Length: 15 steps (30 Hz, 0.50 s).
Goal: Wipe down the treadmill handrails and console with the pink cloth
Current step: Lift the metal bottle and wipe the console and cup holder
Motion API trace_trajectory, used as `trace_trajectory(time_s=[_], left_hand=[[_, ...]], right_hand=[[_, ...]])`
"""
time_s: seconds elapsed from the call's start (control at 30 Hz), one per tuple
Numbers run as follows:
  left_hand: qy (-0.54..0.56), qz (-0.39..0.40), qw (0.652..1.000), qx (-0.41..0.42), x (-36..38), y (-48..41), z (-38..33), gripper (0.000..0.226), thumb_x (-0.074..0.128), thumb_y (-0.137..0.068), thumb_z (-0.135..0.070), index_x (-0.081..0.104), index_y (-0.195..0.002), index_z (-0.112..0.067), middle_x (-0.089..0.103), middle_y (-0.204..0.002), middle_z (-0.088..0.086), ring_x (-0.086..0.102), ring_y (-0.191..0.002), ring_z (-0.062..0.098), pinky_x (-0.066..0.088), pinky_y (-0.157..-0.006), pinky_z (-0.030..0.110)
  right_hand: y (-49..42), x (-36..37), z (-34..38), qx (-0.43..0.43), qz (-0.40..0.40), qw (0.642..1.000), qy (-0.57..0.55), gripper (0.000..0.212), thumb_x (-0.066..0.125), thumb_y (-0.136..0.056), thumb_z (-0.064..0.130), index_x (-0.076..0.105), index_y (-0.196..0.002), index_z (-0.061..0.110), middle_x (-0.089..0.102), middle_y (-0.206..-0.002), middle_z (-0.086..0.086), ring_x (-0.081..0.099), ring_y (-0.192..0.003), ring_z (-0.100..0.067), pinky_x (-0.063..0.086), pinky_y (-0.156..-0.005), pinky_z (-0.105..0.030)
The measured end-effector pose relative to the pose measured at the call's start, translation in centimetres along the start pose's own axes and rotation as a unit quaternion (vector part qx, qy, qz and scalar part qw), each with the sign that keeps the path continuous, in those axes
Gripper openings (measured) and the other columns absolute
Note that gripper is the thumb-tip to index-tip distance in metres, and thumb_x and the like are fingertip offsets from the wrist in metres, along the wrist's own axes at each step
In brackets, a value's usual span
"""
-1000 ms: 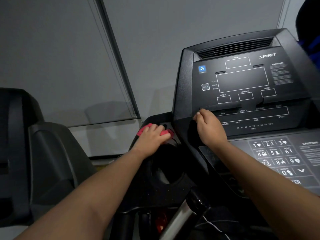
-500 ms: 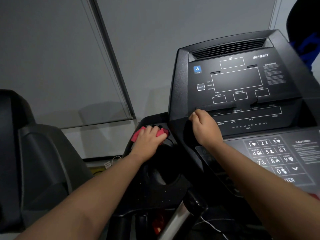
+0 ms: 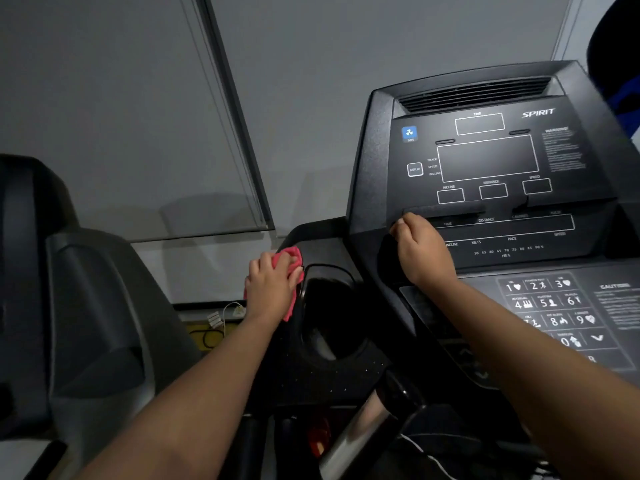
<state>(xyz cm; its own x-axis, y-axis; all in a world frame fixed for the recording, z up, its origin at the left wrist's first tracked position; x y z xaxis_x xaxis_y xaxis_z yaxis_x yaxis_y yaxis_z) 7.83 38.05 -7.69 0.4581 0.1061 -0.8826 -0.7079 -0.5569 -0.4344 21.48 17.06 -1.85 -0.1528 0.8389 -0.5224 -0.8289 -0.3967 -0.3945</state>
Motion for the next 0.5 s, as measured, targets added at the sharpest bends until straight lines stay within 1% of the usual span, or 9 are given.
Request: trace_trajectory(time_s=[0.03, 0.1, 0.23, 0.33, 0.37, 0.43, 0.47, 0.5], left_hand=[[0.006, 0.021, 1.000, -0.019, 0.1, 0.4, 0.6, 0.034, 0.055, -0.094, -0.038, 0.058, -0.119, -0.015, 0.050, -0.119, 0.014, 0.044, -0.110, 0.035, 0.044, -0.085, 0.048], [0.007, 0.038, 0.999, -0.024, 0.2, 1.0, 1.5, 0.037, 0.050, -0.096, -0.041, 0.053, -0.125, -0.018, 0.045, -0.124, 0.011, 0.039, -0.115, 0.031, 0.042, -0.091, 0.046], [0.041, 0.046, 0.998, -0.015, 0.2, 1.2, 2.5, 0.036, 0.051, -0.095, -0.040, 0.052, -0.124, -0.018, 0.045, -0.123, 0.009, 0.039, -0.116, 0.029, 0.042, -0.092, 0.045], [0.034, 0.036, 0.999, 0.011, 0.3, 0.4, 2.1, 0.035, 0.053, -0.094, -0.040, 0.055, -0.121, -0.018, 0.047, -0.118, 0.011, 0.042, -0.112, 0.029, 0.042, -0.090, 0.044], [0.024, 0.022, 0.999, 0.035, 0.2, 0.0, 1.6, 0.034, 0.054, -0.093, -0.040, 0.058, -0.119, -0.017, 0.050, -0.115, 0.012, 0.045, -0.108, 0.032, 0.043, -0.087, 0.045], [-0.026, -0.044, 0.994, 0.094, 0.3, -1.0, 0.4, 0.033, 0.052, -0.089, -0.042, 0.065, -0.107, -0.017, 0.056, -0.101, 0.014, 0.054, -0.091, 0.035, 0.049, -0.074, 0.045], [-0.056, -0.069, 0.989, 0.117, 0.4, -1.4, -0.5, 0.035, 0.048, -0.087, -0.045, 0.067, -0.099, -0.018, 0.059, -0.095, 0.013, 0.055, -0.084, 0.033, 0.050, -0.067, 0.042], [-0.083, -0.086, 0.983, 0.137, 0.6, -1.8, -1.4, 0.038, 0.044, -0.085, -0.047, 0.068, -0.095, -0.020, 0.060, -0.093, 0.011, 0.052, -0.082, 0.030, 0.049, -0.064, 0.039]], right_hand=[[0.0, 0.0, 0.1, 0.000, 0.000, 1.000, 0.001, 0.028, 0.035, -0.098, 0.023, 0.049, -0.080, 0.008, 0.054, -0.086, -0.007, 0.048, -0.081, -0.024, 0.030, -0.068, -0.032], [0.1, -0.1, 0.2, 0.002, 0.002, 1.000, 0.003, 0.028, 0.035, -0.098, 0.023, 0.046, -0.078, 0.009, 0.051, -0.084, -0.007, 0.046, -0.080, -0.025, 0.029, -0.068, -0.033], [0.4, -0.2, 0.2, -0.006, 0.001, 1.000, 0.013, 0.027, 0.035, -0.098, 0.022, 0.048, -0.079, 0.008, 0.050, -0.086, -0.007, 0.046, -0.082, -0.026, 0.028, -0.069, -0.032], [0.3, -0.1, 0.1, -0.005, 0.000, 1.000, 0.020, 0.028, 0.035, -0.099, 0.023, 0.051, -0.082, 0.008, 0.050, -0.087, -0.006, 0.048, -0.085, -0.027, 0.030, -0.071, -0.033], [0.2, 0.0, 0.1, -0.007, 0.000, 1.000, 0.020, 0.028, 0.035, -0.099, 0.023, 0.050, -0.081, 0.008, 0.050, -0.086, -0.006, 0.048, -0.085, -0.027, 0.031, -0.071, -0.033], [0.1, 0.1, 0.2, -0.010, 0.001, 1.000, 0.018, 0.028, 0.035, -0.099, 0.022, 0.049, -0.080, 0.008, 0.049, -0.085, -0.007, 0.049, -0.086, -0.029, 0.032, -0.071, -0.035], [0.0, 0.1, 0.1, -0.011, 0.001, 1.000, 0.018, 0.027, 0.035, -0.099, 0.022, 0.049, -0.080, 0.008, 0.049, -0.085, -0.007, 0.049, -0.086, -0.030, 0.033, -0.072, -0.036], [0.0, 0.1, 0.1, -0.012, 0.001, 1.000, 0.017, 0.027, 0.035, -0.099, 0.023, 0.049, -0.080, 0.008, 0.049, -0.085, -0.007, 0.049, -0.086, -0.030, 0.033, -0.073, -0.036]])
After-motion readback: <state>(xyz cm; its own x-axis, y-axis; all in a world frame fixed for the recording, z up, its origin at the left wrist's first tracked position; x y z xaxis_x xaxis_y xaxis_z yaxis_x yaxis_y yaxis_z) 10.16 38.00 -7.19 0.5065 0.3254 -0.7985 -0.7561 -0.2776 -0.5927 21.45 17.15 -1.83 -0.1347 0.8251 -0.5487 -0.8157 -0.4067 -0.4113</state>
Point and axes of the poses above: each hand's wrist, its own y-axis away from the middle knuckle, its own x-axis out of the palm, z = x × y, the point moved 4 cm from there along -y, towards the middle knuckle
